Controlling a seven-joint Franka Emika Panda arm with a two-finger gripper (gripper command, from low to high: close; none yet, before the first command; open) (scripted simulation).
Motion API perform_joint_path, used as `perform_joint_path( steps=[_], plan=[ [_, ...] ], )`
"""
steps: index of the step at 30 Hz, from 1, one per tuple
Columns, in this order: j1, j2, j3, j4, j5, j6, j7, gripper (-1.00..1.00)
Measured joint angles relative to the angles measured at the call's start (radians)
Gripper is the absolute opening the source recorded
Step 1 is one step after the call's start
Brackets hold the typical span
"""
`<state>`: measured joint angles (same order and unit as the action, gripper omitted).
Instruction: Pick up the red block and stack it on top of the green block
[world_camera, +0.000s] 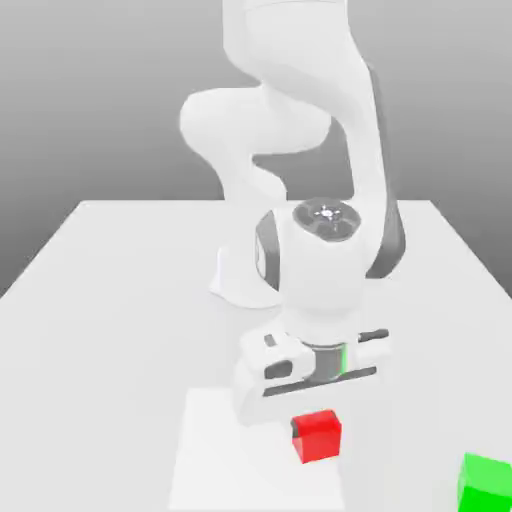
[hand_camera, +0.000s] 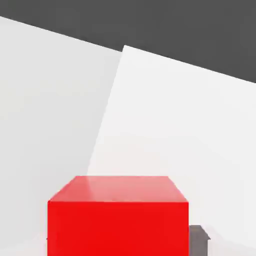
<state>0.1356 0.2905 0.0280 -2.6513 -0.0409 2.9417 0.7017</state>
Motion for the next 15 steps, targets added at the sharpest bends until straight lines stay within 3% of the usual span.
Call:
perform_joint_path(
  steps=[7,15],
  plan=[
    [-0.004,-0.187,0.017,-0.019,0.027,-0.168,-0.031,-1.0],
    [0.065,-0.091,0.136,0.242,-0.022,-0.337,-0.304,-1.0]
  ],
)
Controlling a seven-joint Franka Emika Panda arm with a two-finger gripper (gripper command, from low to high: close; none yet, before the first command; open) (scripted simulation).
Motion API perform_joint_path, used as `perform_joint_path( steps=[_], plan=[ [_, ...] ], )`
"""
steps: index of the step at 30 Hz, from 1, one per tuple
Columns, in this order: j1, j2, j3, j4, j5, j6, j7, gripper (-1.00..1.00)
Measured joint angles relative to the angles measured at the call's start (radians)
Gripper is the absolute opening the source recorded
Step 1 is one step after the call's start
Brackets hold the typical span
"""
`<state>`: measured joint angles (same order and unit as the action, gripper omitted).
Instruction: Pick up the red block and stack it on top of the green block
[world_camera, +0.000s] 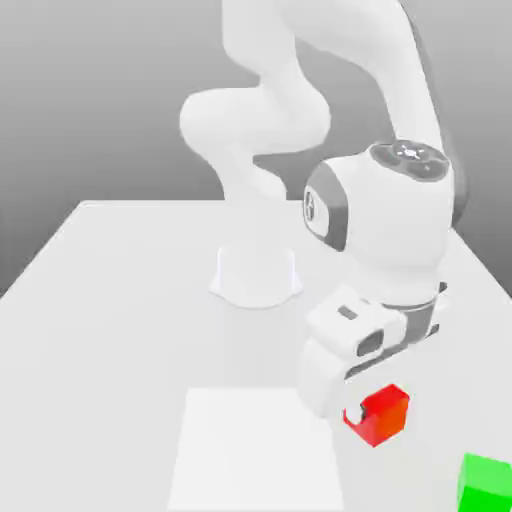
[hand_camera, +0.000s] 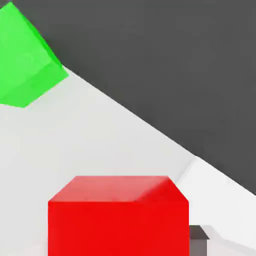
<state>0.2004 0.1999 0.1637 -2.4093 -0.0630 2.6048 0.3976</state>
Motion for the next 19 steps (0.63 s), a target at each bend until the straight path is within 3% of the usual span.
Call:
perform_joint_path(
  steps=[4,8,9,15,19],
  plan=[
    [0.04,0.07,0.067,0.146,-0.04,-0.082,-0.141,-1.0],
    [0.073,0.198,0.052,0.188,-0.098,-0.001,-0.142,-1.0],
    [0.079,0.221,0.045,0.19,-0.108,0.02,-0.136,1.0],
    [0.082,0.233,0.041,0.191,-0.113,0.031,-0.133,1.0],
    [0.063,0.133,0.069,0.186,-0.071,-0.061,-0.163,1.0]
  ],
)
